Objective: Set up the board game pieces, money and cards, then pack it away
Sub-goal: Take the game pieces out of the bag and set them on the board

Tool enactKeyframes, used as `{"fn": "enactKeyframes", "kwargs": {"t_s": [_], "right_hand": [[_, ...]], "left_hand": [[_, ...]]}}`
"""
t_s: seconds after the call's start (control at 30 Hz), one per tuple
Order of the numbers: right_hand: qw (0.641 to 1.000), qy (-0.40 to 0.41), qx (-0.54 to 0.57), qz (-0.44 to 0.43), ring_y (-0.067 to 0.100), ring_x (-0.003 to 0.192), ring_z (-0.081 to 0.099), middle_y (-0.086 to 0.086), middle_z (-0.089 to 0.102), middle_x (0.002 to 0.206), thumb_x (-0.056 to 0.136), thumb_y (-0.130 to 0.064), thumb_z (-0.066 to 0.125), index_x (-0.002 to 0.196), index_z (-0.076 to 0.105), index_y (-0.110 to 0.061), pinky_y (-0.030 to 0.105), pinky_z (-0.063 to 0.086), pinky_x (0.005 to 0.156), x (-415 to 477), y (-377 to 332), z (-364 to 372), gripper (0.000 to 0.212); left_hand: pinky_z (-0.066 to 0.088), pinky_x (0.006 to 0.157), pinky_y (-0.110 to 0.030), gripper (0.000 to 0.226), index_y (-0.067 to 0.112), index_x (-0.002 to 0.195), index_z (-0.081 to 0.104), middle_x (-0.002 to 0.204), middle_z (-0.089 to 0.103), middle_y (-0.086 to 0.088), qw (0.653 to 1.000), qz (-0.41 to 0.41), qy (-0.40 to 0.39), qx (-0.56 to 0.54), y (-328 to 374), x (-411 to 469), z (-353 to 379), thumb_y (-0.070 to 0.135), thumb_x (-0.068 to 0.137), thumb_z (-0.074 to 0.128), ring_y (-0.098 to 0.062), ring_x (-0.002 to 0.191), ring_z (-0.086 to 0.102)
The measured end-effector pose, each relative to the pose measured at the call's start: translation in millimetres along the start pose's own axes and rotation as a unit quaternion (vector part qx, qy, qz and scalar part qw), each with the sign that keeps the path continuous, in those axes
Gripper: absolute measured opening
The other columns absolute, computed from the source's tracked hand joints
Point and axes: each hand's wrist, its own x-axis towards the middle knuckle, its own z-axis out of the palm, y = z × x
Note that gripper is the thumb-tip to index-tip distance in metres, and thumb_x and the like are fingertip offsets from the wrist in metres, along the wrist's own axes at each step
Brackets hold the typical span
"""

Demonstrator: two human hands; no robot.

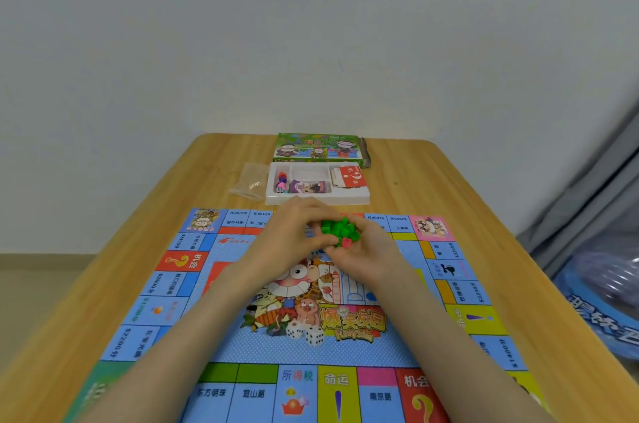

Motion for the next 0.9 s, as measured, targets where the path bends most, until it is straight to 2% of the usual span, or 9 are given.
{"fn": "enactKeyframes", "kwargs": {"t_s": [0.07, 0.17, 0.37, 0.47, 0.57, 0.63, 0.73, 0.77, 0.9], "right_hand": [[1.0, 0.005, 0.0, 0.006, 0.027, 0.086, 0.059, 0.021, 0.065, 0.086, 0.1, -0.016, 0.036, 0.104, 0.057, 0.006, 0.024, 0.03, 0.057, 4, 0, -1, 0.03], [1.0, 0.012, 0.012, 0.009, 0.026, 0.082, 0.059, 0.021, 0.064, 0.089, 0.1, -0.016, 0.037, 0.109, 0.056, 0.005, 0.024, 0.032, 0.057, 6, -1, -2, 0.03], [1.0, 0.02, -0.007, 0.0, 0.029, 0.083, 0.057, 0.022, 0.061, 0.091, 0.098, -0.012, 0.037, 0.104, 0.057, 0.009, 0.029, 0.041, 0.073, 3, -2, 0, 0.029], [0.999, 0.036, -0.018, -0.004, 0.031, 0.086, 0.057, 0.023, 0.06, 0.095, 0.098, -0.012, 0.037, 0.106, 0.056, 0.01, 0.03, 0.043, 0.08, 1, -1, 2, 0.03], [0.999, 0.039, -0.018, -0.006, 0.03, 0.089, 0.056, 0.022, 0.058, 0.1, 0.097, -0.008, 0.039, 0.114, 0.054, 0.007, 0.03, 0.043, 0.083, 0, 1, 1, 0.028], [0.999, 0.037, -0.021, -0.006, 0.029, 0.088, 0.056, 0.021, 0.058, 0.099, 0.096, -0.007, 0.041, 0.114, 0.054, 0.007, 0.031, 0.044, 0.083, 0, 2, 2, 0.026], [0.999, 0.042, -0.02, -0.008, 0.028, 0.089, 0.056, 0.021, 0.058, 0.1, 0.097, -0.007, 0.04, 0.12, 0.053, 0.007, 0.032, 0.042, 0.094, 1, 1, 2, 0.03], [0.999, 0.043, -0.017, -0.008, 0.028, 0.09, 0.056, 0.022, 0.058, 0.101, 0.097, -0.008, 0.04, 0.122, 0.053, 0.006, 0.031, 0.039, 0.099, 2, 1, 1, 0.031], [0.999, 0.043, -0.003, -0.005, 0.029, 0.094, 0.055, 0.023, 0.058, 0.104, 0.099, -0.01, 0.038, 0.123, 0.051, 0.006, 0.031, 0.036, 0.103, 3, 1, 0, 0.032]], "left_hand": [[0.042, 0.09, -0.025, 0.037, 0.017, 0.116, 0.068, 0.112, 0.066, 0.0, 1.0, 0.008, 0.018, 0.004, -2, -1, 1, 0.019, 0.079, 0.075, -0.016, 0.104, 0.054], [0.046, 0.083, -0.032, 0.036, 0.015, 0.112, 0.07, 0.104, 0.071, -0.001, 0.998, 0.056, 0.025, 0.025, -4, -3, -1, 0.018, 0.076, 0.077, -0.018, 0.095, 0.058], [0.053, 0.076, -0.041, 0.024, 0.014, 0.099, 0.073, 0.094, 0.072, 0.001, 0.997, 0.067, 0.024, 0.043, -10, -5, -3, 0.013, 0.075, 0.078, -0.019, 0.085, 0.061], [0.054, 0.067, -0.042, 0.016, 0.016, 0.093, 0.072, 0.089, 0.07, 0.004, 0.994, 0.073, 0.027, 0.08, -8, -7, -3, 0.016, 0.076, 0.071, -0.017, 0.081, 0.06], [0.051, 0.066, -0.038, 0.016, 0.019, 0.095, 0.072, 0.087, 0.067, 0.005, 0.994, 0.035, 0.038, 0.096, -3, -8, -4, 0.014, 0.08, 0.069, -0.015, 0.08, 0.057], [0.049, 0.07, -0.032, 0.019, 0.017, 0.098, 0.072, 0.087, 0.067, 0.004, 0.996, 0.011, 0.035, 0.079, -1, -7, -3, 0.01, 0.081, 0.069, -0.007, 0.073, 0.051], [0.037, 0.065, -0.008, 0.02, 0.013, 0.098, 0.074, 0.08, 0.06, 0.009, 0.998, -0.01, 0.039, 0.043, 2, -5, -2, 0.005, 0.08, 0.07, 0.005, 0.061, 0.045], [0.036, 0.063, -0.005, 0.021, 0.012, 0.098, 0.074, 0.078, 0.057, 0.011, 0.999, -0.019, 0.039, 0.032, 3, -6, -2, 0.003, 0.079, 0.07, 0.007, 0.06, 0.046], [0.037, 0.063, -0.004, 0.026, 0.013, 0.103, 0.073, 0.085, 0.06, 0.007, 0.999, -0.038, 0.023, 0.001, 3, -6, -3, 0.001, 0.081, 0.069, 0.001, 0.062, 0.048]]}}
